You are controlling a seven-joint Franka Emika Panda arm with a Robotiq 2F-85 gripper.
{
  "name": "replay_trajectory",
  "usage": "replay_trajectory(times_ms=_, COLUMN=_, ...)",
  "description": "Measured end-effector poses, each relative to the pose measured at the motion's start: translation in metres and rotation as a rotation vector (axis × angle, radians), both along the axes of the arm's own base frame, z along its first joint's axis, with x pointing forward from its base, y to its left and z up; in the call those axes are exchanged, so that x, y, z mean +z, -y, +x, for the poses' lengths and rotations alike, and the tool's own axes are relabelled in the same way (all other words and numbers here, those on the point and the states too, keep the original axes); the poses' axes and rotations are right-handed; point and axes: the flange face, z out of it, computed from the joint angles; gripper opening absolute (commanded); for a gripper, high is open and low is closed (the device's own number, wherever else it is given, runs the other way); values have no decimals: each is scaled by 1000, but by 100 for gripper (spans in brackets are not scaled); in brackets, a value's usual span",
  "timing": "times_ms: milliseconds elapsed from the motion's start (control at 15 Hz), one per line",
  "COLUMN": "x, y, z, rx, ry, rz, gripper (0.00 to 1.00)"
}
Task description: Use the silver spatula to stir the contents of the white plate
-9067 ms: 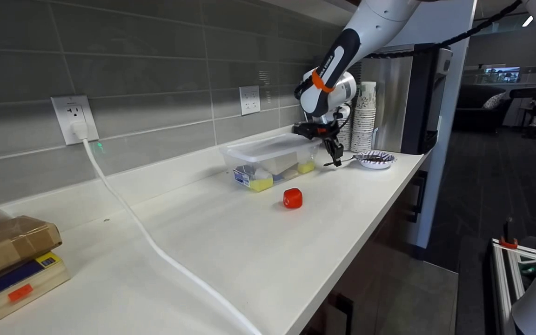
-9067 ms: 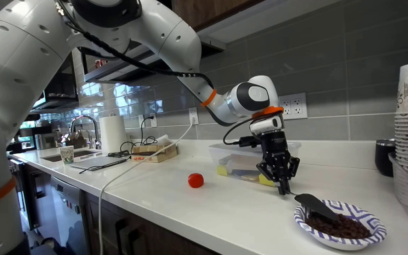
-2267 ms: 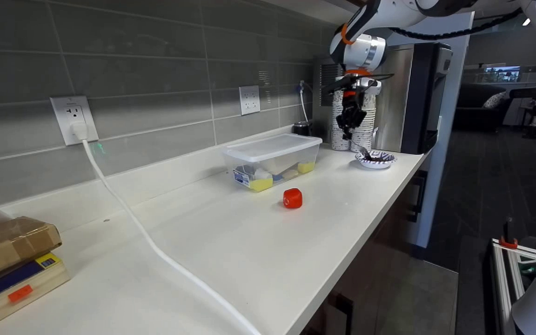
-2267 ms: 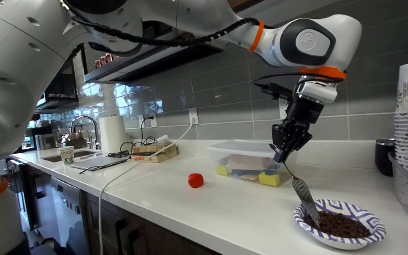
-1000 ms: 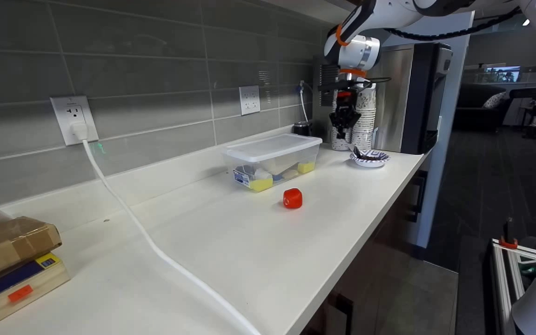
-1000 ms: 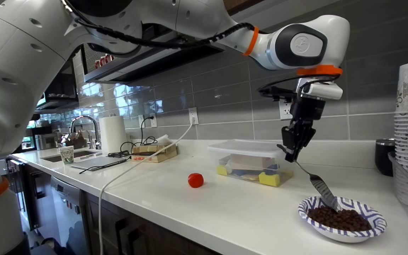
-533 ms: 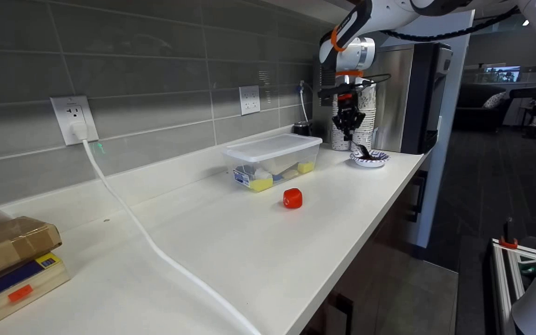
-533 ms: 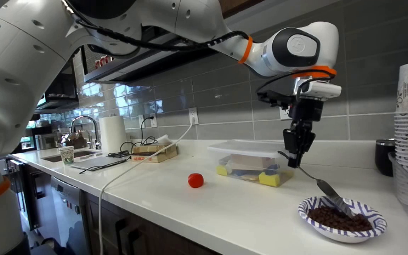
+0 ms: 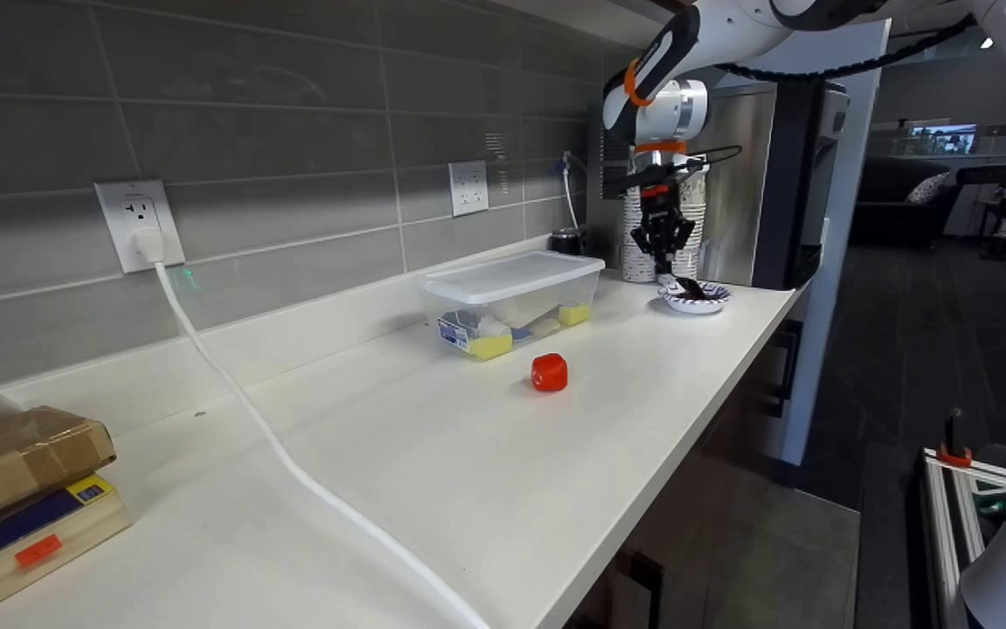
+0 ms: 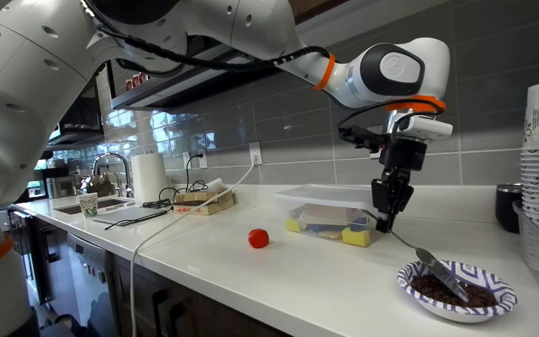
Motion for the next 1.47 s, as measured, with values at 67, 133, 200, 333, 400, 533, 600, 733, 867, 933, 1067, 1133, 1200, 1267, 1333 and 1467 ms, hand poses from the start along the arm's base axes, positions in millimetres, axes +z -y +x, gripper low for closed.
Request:
replay_trajectory(times_ms=67, x=-1, y=1, z=-3, rx=1, ry=-8, rz=10, gripper=3)
replay_trajectory(times_ms=133, x=-2, y=3, z=-7, rx=1, ry=-17, rz=21, gripper=3)
replay_trajectory(times_ms=200, x=-2, y=5, z=-11, rx=1, ry=-25, rz=33, gripper=3)
replay_trajectory(times_ms=333, x=-3, y=11, z=-20, rx=-2, ry=-39, rz=56, gripper=3)
replay_trajectory(times_ms=400, x=-3, y=13, z=-24, rx=-2, ry=-44, rz=67, gripper=3)
replay_trajectory(times_ms=533, x=-2, y=19, z=-32, rx=-8, ry=-50, rz=88, gripper=3)
replay_trajectory(times_ms=600, x=-2, y=20, z=-34, rx=-12, ry=-51, rz=97, gripper=3)
replay_trajectory(times_ms=733, x=-2, y=19, z=-36, rx=-19, ry=-51, rz=119, gripper=3)
replay_trajectory(times_ms=867, x=-3, y=14, z=-32, rx=-23, ry=-36, rz=140, gripper=3)
replay_trajectory(times_ms=933, x=-3, y=11, z=-29, rx=-25, ry=-26, rz=151, gripper=3)
replay_trajectory(times_ms=1067, x=-3, y=6, z=-23, rx=-27, ry=-4, rz=171, gripper=3)
replay_trajectory(times_ms=1133, x=-3, y=2, z=-20, rx=-27, ry=6, rz=181, gripper=3)
replay_trajectory(times_ms=1200, x=-3, y=-1, z=-17, rx=-27, ry=16, rz=192, gripper=3)
replay_trajectory(times_ms=1267, x=-3, y=-5, z=-13, rx=-26, ry=26, rz=201, gripper=3)
replay_trajectory(times_ms=1333, x=-3, y=-9, z=-10, rx=-24, ry=36, rz=207, gripper=3)
replay_trajectory(times_ms=1467, x=-3, y=-15, z=-2, rx=-18, ry=54, rz=209, gripper=3)
